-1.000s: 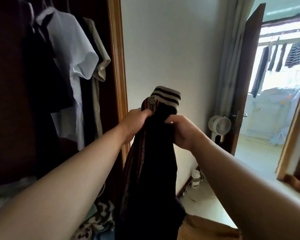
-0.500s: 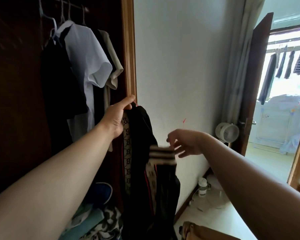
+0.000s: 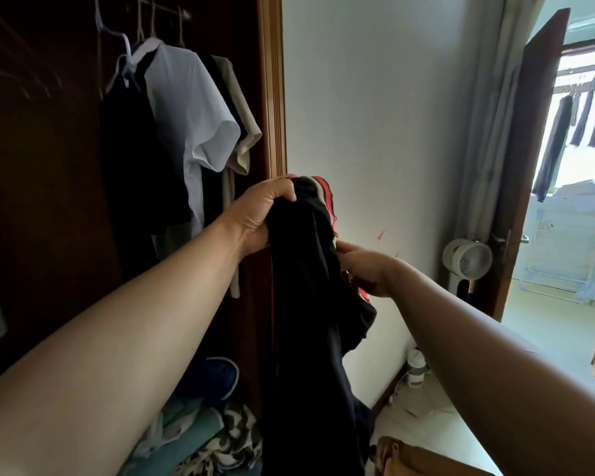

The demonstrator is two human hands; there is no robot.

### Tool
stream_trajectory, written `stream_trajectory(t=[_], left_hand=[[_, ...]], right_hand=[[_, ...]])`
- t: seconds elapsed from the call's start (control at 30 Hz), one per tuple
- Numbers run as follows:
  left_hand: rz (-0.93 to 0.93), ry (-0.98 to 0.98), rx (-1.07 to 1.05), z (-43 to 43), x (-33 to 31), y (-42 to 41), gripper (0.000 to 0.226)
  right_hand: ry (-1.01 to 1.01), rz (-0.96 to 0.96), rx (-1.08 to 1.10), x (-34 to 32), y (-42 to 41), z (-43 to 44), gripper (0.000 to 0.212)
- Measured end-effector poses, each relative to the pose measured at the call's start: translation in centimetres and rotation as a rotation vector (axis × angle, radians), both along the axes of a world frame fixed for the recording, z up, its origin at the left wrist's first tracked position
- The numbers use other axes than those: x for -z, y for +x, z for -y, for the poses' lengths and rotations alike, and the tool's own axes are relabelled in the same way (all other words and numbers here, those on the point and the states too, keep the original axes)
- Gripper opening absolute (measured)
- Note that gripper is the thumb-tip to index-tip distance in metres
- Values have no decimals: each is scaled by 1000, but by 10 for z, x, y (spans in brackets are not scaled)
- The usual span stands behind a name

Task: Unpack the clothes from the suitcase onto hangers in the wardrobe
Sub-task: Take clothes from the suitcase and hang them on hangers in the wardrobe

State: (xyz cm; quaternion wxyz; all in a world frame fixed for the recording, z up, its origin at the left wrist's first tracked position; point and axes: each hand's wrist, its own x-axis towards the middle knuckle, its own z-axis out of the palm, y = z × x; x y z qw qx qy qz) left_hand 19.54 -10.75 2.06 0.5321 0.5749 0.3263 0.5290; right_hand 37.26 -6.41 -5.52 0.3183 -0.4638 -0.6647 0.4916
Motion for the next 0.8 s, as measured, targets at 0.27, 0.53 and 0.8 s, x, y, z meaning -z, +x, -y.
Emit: stream_trajectory(t=[0.27, 0.53, 0.8], left_hand=[[-73, 21, -223, 2, -7, -46, 10], [-242, -11, -374, 12, 15, -108, 29], [-365, -142, -237, 5, 34, -164, 28]], right_hand=[[17, 91, -11, 0, -14, -3, 29], [415, 715, 131, -48, -38, 1, 27], [527, 208, 37, -88, -93, 5, 28]])
